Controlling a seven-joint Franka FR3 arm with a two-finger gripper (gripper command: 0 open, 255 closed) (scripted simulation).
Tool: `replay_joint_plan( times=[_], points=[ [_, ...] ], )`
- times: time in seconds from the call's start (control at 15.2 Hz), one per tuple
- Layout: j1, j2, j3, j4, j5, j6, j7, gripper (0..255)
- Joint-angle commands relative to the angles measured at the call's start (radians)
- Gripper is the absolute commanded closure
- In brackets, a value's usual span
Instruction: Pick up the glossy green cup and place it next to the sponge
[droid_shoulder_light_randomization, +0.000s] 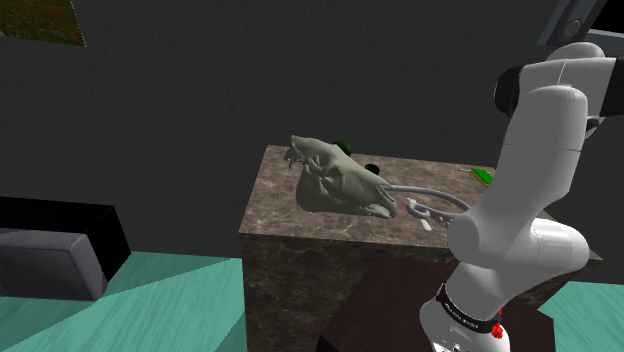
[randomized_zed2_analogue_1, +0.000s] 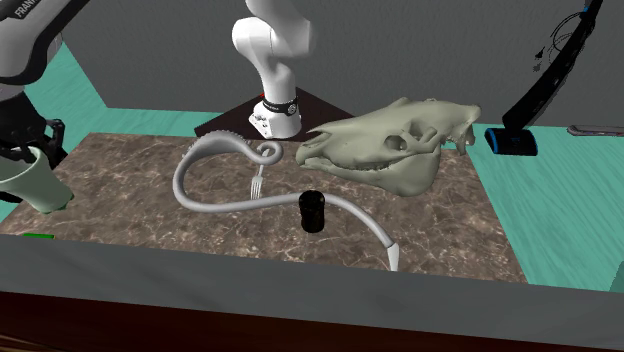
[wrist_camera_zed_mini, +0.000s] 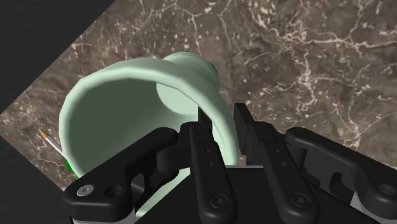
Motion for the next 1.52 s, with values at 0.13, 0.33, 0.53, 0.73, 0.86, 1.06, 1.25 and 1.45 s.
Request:
replay_joint_plan(
  times=[0.13, 0.33, 0.53, 0.73, 0.86, 1.06, 1.25, 1.45],
  points=[
    [-0.004, 0.007, 0.005, -0.006, 0.009, 0.012, -0.006, 255],
    [-0.004, 0.007, 0.005, -0.006, 0.009, 0.012, -0.006, 255],
    [-0.004, 0.007, 0.005, -0.006, 0.009, 0.012, -0.006, 0],
    [-0.004, 0.007, 0.005, -0.006, 0.009, 0.012, -0.006, 0],
    [0.009, -0.016, -0.01, -0.001, -0.015, -0.009, 0.008, 0],
    [0.045, -0.079, -0.05, 0.021, -0.08, -0.071, 0.048, 0],
    [0.045, -0.079, -0.05, 0.021, -0.08, -0.071, 0.048, 0],
    [0.045, -0.079, -0.05, 0.021, -0.08, -0.071, 0.048, 0]
  ],
)
